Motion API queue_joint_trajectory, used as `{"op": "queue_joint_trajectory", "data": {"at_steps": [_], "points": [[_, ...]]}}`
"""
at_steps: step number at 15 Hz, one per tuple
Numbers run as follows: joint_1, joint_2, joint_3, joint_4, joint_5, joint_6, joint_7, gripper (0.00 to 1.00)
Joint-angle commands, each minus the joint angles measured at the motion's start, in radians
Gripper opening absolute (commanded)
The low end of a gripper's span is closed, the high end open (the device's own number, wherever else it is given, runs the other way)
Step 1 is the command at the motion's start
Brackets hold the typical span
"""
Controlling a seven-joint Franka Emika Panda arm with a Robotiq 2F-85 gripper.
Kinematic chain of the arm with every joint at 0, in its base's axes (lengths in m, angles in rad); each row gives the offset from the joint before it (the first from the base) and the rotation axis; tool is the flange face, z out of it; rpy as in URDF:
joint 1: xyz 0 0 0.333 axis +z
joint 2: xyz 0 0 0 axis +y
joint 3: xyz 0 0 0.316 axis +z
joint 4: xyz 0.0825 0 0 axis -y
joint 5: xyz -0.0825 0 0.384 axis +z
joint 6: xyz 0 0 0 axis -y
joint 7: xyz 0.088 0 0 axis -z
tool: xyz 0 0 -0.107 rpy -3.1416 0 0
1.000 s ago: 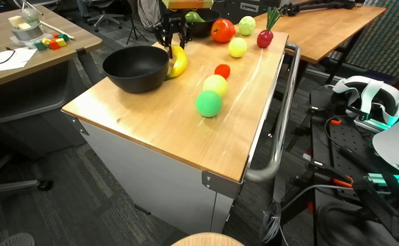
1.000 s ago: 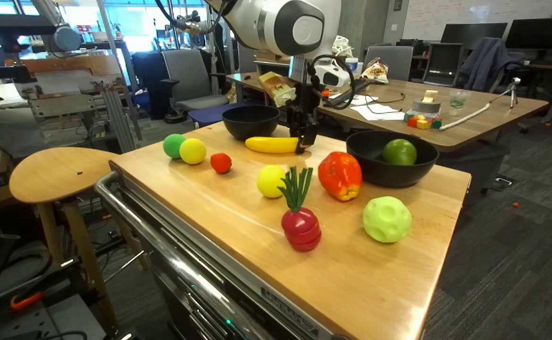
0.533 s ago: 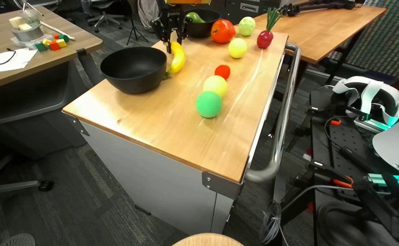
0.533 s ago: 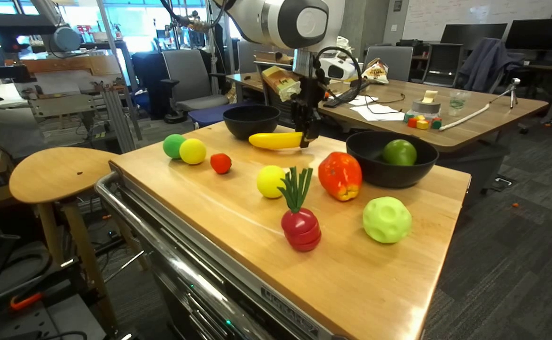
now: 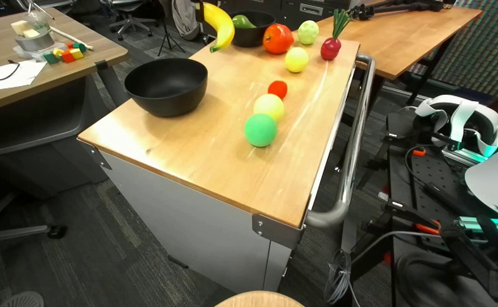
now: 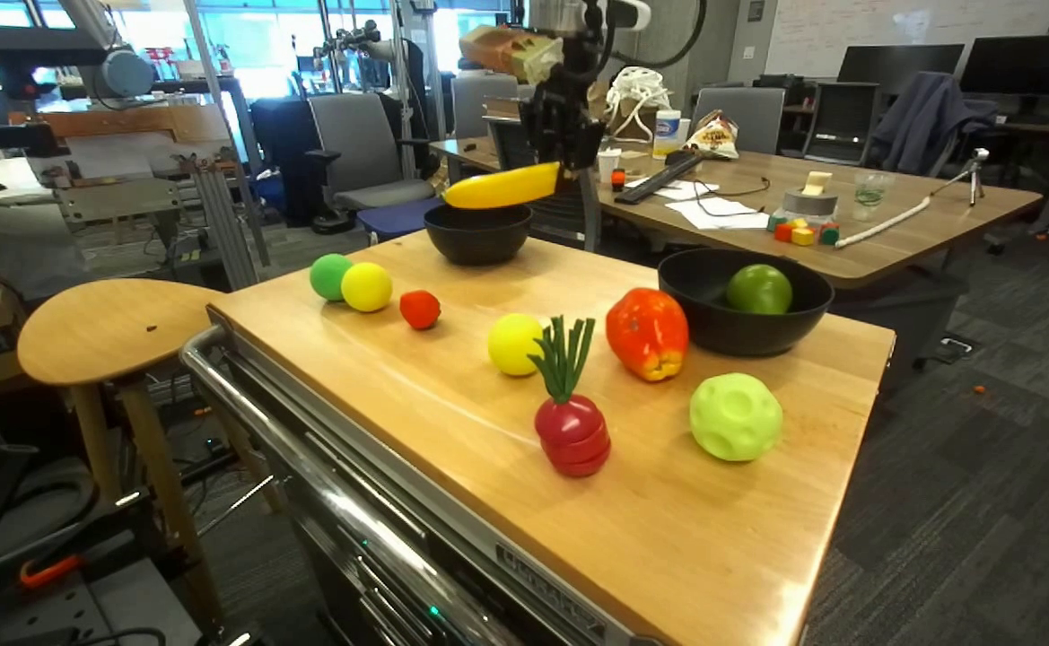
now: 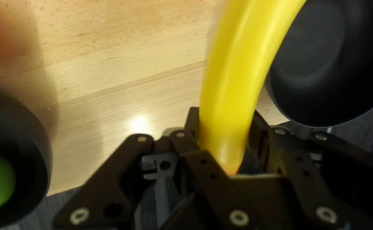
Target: Place the fruits and vegetables in the two black bowls
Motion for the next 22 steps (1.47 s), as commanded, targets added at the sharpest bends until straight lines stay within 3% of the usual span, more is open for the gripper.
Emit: {"op": "queue_joint_trajectory", "data": {"at_steps": [1,14,20,21,22], "points": [[-0.005,-0.105,0.035,-0.092,0.031,0.076,-0.084,0.12],[0.058,0.019,0.093,-0.168,0.017,0.459,-0.106,0.12],[0.048,0.029,0.122,-0.164,0.046,0.528,-0.117,0.12],[0.047,0.028,0.123,-0.167,0.046,0.537,-0.119,0.59],[0.047,0.025,0.123,-0.169,0.045,0.538,-0.119,0.62]]}}
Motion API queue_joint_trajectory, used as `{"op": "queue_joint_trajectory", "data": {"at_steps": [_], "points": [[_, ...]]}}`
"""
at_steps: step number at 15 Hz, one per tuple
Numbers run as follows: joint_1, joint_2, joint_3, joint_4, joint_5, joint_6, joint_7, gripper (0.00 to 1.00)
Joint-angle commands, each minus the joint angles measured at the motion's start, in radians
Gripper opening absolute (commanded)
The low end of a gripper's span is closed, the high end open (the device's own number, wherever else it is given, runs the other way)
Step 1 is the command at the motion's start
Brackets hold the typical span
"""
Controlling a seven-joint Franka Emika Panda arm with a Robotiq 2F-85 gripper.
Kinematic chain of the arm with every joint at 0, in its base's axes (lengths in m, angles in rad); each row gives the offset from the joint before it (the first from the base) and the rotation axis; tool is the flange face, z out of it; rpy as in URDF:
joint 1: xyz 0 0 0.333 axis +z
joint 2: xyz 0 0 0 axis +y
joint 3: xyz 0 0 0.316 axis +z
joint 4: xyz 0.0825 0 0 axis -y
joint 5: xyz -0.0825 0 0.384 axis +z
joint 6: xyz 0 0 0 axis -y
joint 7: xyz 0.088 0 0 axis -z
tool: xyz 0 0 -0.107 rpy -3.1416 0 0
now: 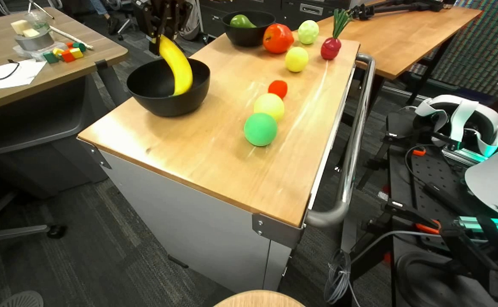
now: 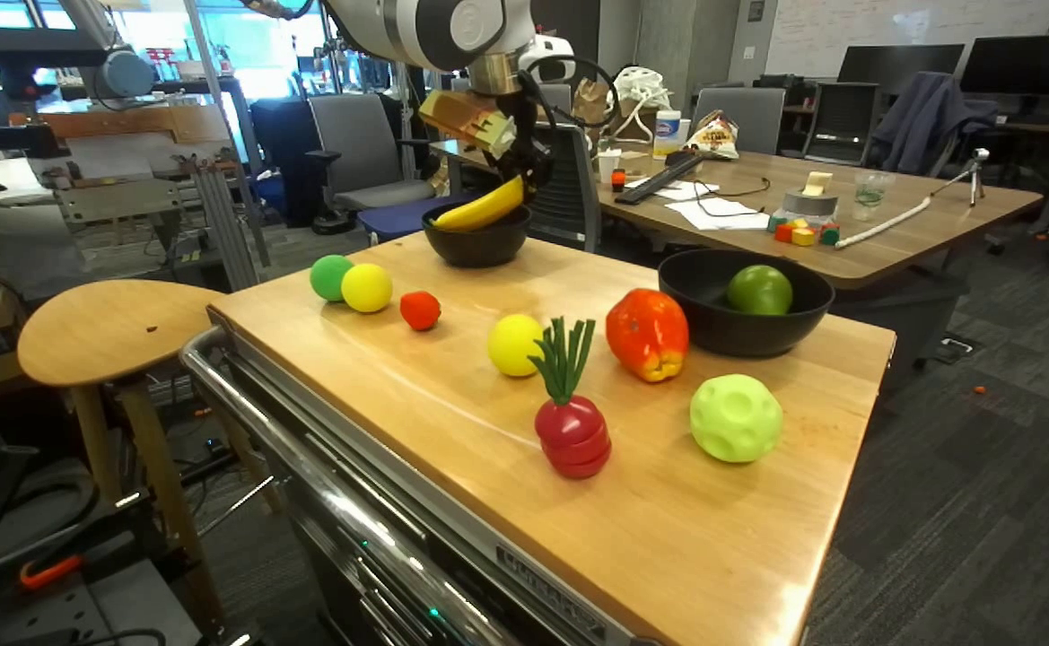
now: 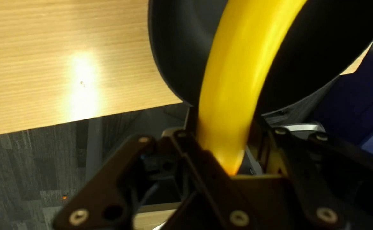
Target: Place the fruits and vegetables in the two black bowls
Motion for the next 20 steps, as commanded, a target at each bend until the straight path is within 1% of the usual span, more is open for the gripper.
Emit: {"op": "queue_joint_trajectory", "data": {"at_steps": [1,4,5,8,9,10,11,12,13,14,16,17,18,20], "points": [[-0.016,-0.025,0.02,-0.019,0.025,0.031,-0.036,0.69],[-0.027,-0.072,0.024,-0.047,0.021,-0.049,-0.067,0.92],[-0.034,-0.112,0.027,-0.074,0.026,-0.072,-0.083,0.99],[-0.06,-0.208,0.032,-0.145,0.058,-0.067,-0.144,1.0],[-0.087,-0.257,0.046,-0.18,0.094,-0.117,-0.212,1.0],[-0.12,-0.315,0.064,-0.218,0.15,-0.217,-0.314,1.0],[-0.128,-0.355,0.051,-0.247,0.165,-0.271,-0.375,1.0],[-0.074,-0.23,0.021,-0.137,0.113,-0.202,-0.259,1.0],[-0.08,-0.261,0.015,-0.156,0.122,-0.227,-0.28,0.99],[-0.08,-0.268,0.011,-0.158,0.121,-0.227,-0.278,0.99],[-0.078,-0.247,0.014,-0.154,0.121,-0.222,-0.277,1.0],[-0.065,-0.225,0.013,-0.138,0.091,-0.269,-0.257,1.0],[-0.052,-0.21,0.009,-0.145,0.055,-0.273,-0.241,1.0],[-0.016,-0.201,0.003,-0.166,-0.054,-0.311,-0.196,1.0]]}}
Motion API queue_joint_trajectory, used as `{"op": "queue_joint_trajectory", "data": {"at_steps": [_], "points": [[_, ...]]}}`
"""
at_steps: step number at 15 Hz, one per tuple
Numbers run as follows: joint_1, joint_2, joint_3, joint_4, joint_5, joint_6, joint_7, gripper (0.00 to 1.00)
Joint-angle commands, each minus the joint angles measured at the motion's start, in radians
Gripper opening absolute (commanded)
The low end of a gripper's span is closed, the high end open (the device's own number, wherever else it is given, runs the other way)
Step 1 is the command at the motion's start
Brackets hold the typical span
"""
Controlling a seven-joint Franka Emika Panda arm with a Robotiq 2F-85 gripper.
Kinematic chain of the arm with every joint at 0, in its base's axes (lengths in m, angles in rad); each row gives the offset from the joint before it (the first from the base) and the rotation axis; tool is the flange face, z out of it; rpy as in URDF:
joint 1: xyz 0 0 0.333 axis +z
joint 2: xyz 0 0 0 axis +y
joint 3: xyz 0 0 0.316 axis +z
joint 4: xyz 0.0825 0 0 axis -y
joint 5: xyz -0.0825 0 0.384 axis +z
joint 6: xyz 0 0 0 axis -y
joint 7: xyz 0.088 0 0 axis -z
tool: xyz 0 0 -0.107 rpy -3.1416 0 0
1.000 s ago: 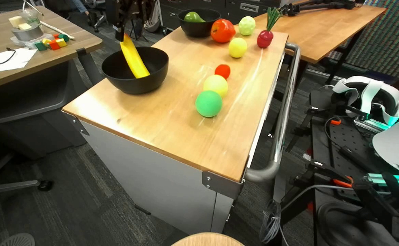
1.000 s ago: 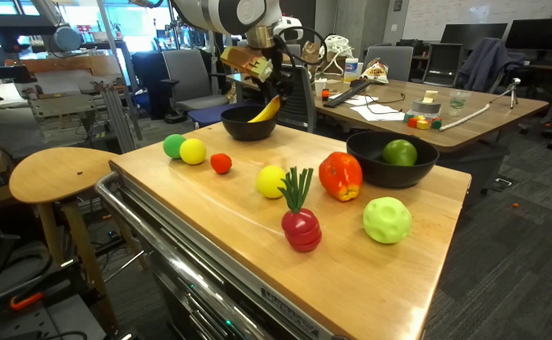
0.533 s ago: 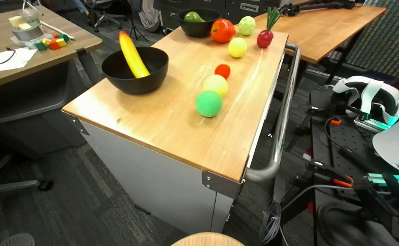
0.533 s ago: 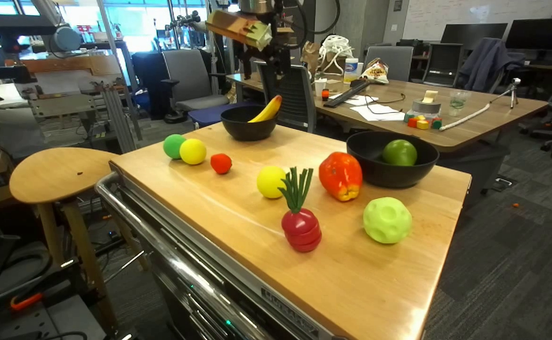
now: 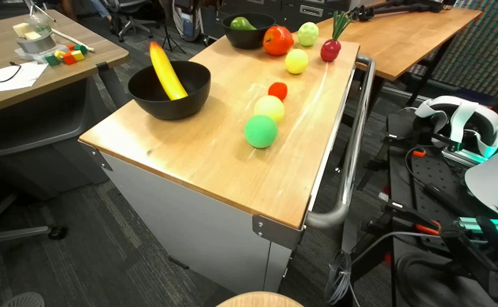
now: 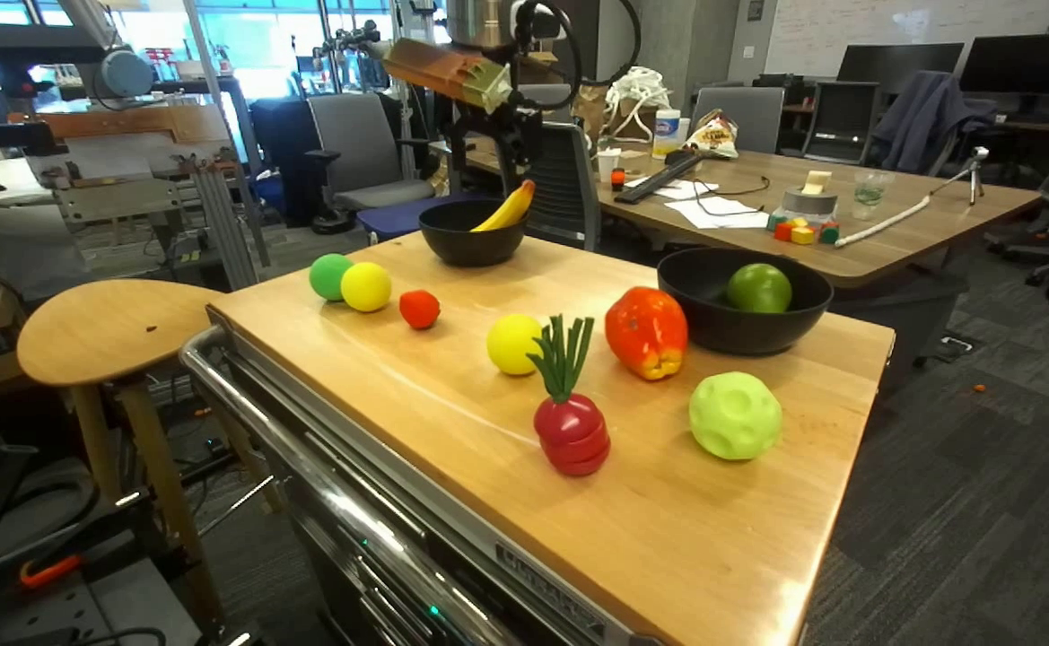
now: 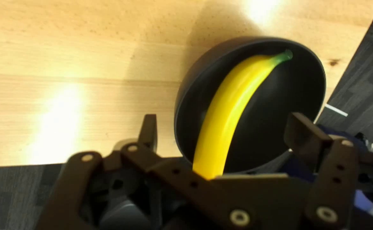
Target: Place the fruits and vegetables in the two black bowls
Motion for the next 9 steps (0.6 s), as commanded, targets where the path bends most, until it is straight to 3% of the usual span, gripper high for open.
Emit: {"op": "queue_joint_trajectory", "data": {"at_steps": [1,4,9], "points": [[0.075,0.013,-0.022,-0.014,-0.173,-0.073,0.087,1.0],[0.118,0.021,-0.009,-0.02,-0.282,-0.196,0.101,1.0],[0.174,0.04,0.01,-0.023,-0.371,-0.323,0.085,1.0]]}}
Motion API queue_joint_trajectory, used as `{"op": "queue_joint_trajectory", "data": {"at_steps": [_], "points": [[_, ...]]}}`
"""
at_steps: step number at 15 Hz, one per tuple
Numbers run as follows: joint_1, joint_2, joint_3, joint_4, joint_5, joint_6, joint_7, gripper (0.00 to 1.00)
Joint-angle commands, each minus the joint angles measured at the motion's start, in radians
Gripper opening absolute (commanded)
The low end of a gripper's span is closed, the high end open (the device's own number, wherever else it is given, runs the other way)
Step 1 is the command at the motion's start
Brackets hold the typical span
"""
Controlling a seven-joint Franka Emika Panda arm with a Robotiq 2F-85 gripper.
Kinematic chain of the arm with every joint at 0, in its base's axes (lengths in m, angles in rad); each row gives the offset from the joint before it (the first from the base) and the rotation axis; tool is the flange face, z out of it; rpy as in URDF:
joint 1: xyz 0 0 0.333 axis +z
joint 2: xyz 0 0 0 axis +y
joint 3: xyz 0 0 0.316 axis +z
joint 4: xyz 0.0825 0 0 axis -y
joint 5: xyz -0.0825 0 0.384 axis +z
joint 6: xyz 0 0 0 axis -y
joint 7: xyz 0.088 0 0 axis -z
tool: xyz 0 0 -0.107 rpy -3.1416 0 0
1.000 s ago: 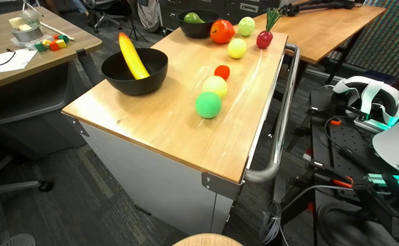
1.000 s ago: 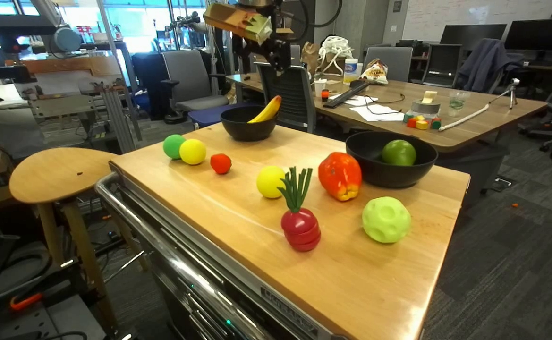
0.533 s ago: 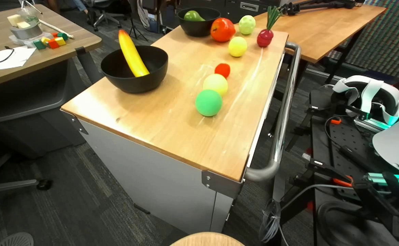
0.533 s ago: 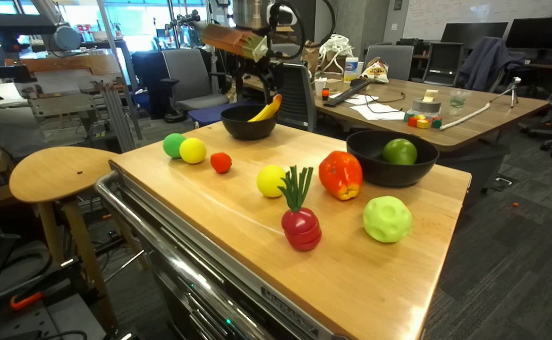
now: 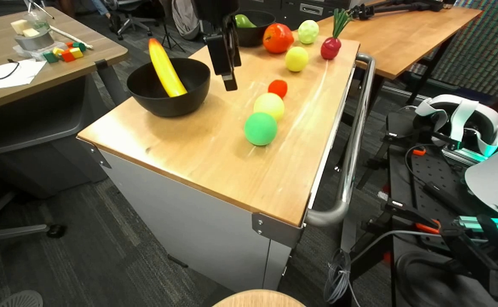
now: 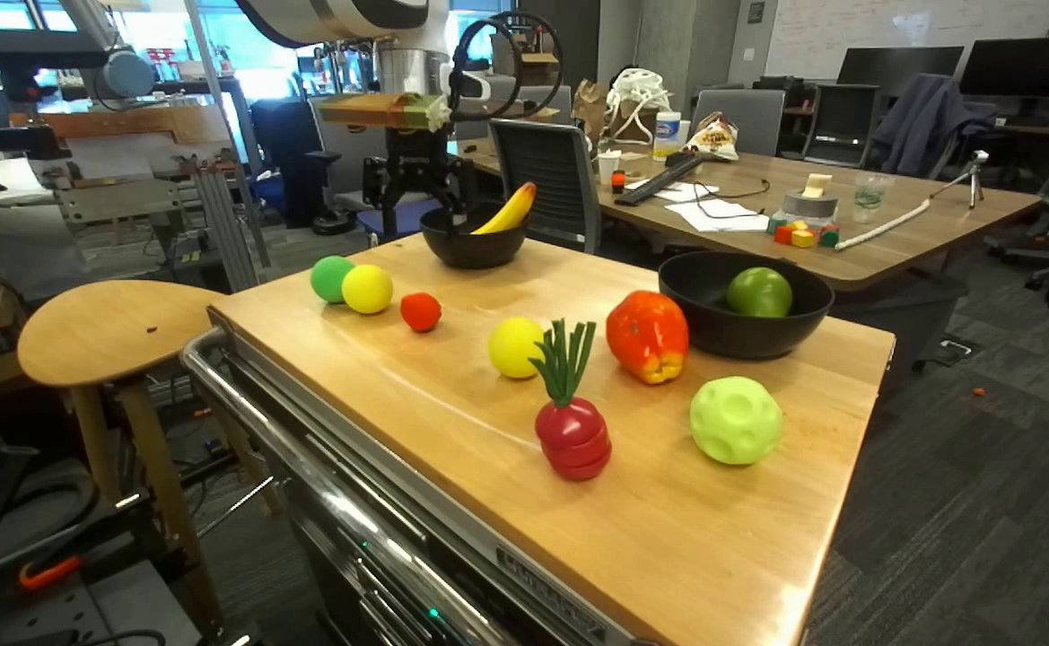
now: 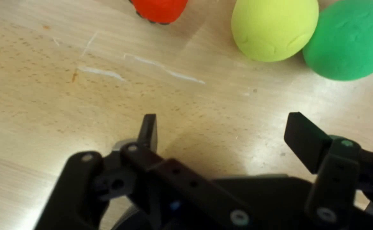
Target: Place the fruits and vegetables in the two black bowls
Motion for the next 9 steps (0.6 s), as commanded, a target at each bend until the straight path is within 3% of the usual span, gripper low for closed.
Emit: {"op": "queue_joint_trajectory", "data": {"at_steps": [1,5,9], "points": [[0.025,-0.023,0.004,-0.028,-0.063,-0.077,-0.013,1.0],[0.026,-0.049,0.018,-0.078,-0.068,-0.096,-0.059,1.0],[0.016,-0.11,0.033,-0.188,-0.036,0.011,-0.107,1.0]]}}
